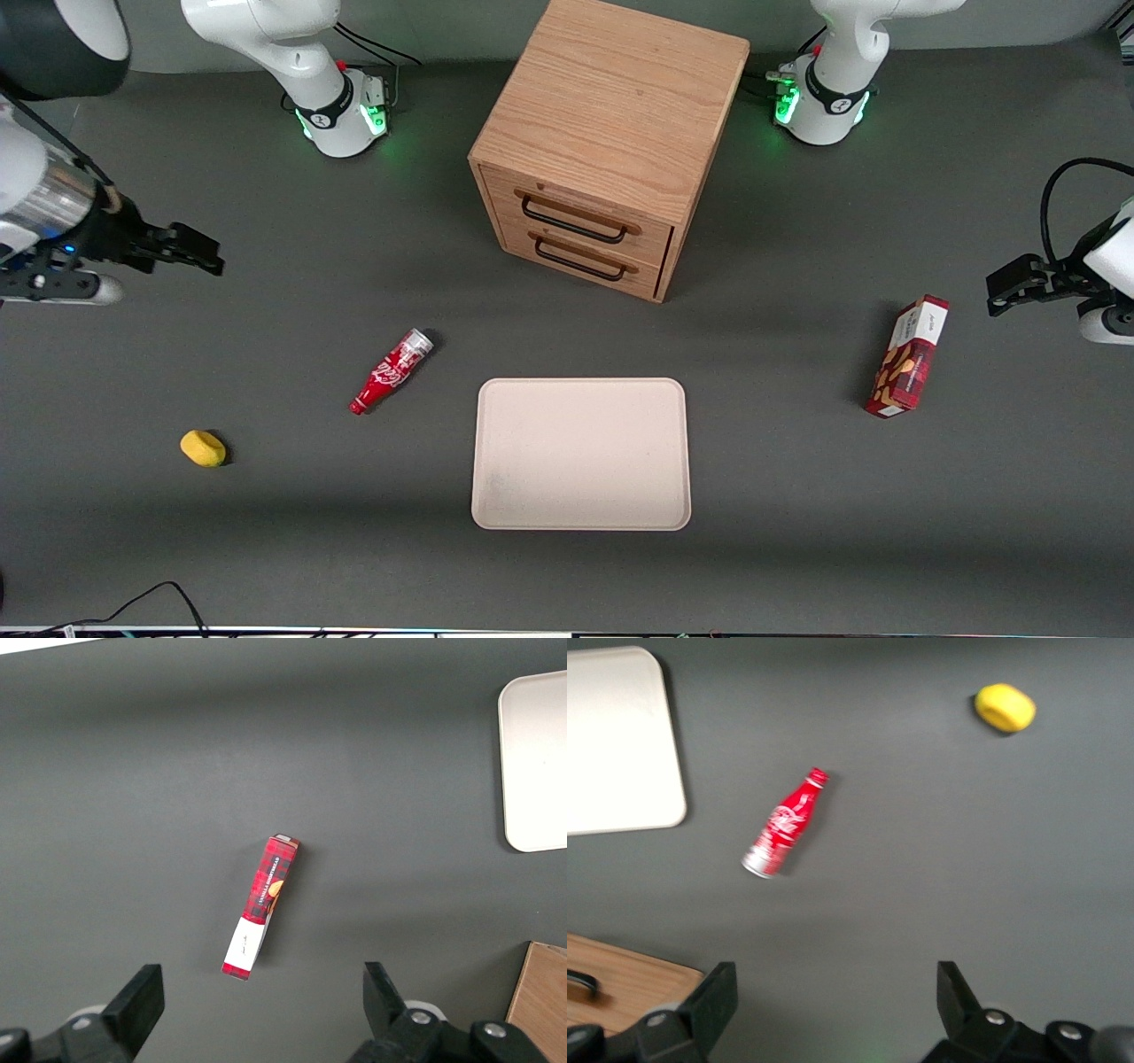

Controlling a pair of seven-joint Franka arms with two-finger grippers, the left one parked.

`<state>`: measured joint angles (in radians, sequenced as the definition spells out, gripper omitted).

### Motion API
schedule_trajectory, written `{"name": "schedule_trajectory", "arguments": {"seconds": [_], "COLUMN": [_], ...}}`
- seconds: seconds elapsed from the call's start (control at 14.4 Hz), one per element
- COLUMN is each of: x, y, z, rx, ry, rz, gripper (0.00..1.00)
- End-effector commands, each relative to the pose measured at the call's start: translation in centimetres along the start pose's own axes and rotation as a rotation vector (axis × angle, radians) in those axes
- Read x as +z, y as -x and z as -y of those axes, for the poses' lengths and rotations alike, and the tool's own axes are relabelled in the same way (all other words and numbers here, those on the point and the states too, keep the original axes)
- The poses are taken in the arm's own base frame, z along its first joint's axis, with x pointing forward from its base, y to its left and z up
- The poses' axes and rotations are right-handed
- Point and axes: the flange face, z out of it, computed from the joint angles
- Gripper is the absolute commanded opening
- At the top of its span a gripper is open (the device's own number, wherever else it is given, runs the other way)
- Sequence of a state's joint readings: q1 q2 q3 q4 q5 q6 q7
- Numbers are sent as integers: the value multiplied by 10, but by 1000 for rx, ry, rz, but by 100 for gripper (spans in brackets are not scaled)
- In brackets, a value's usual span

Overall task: Place coke bottle on tray
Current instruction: 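Move the open right gripper down over the red Coca-Cola bottle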

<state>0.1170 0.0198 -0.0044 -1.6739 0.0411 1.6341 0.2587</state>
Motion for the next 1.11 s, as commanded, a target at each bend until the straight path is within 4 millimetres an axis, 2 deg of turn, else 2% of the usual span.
{"name": "schedule_trajectory", "arguments": {"seconds": [0.0,0.21,0.42,0.76,0.9,1.04], "x": [44,104,173,301,340,372], "y": [-19,-26,-27,-17,-14,-14], "z": [29,64,81,84,80,78], "rx": [141,319,474,604,620,626], "ry": [-23,-19,-23,-33,-47,-60], "rz": [36,102,89,58,40,26], "gripper": [100,100,100,100,100,100]}}
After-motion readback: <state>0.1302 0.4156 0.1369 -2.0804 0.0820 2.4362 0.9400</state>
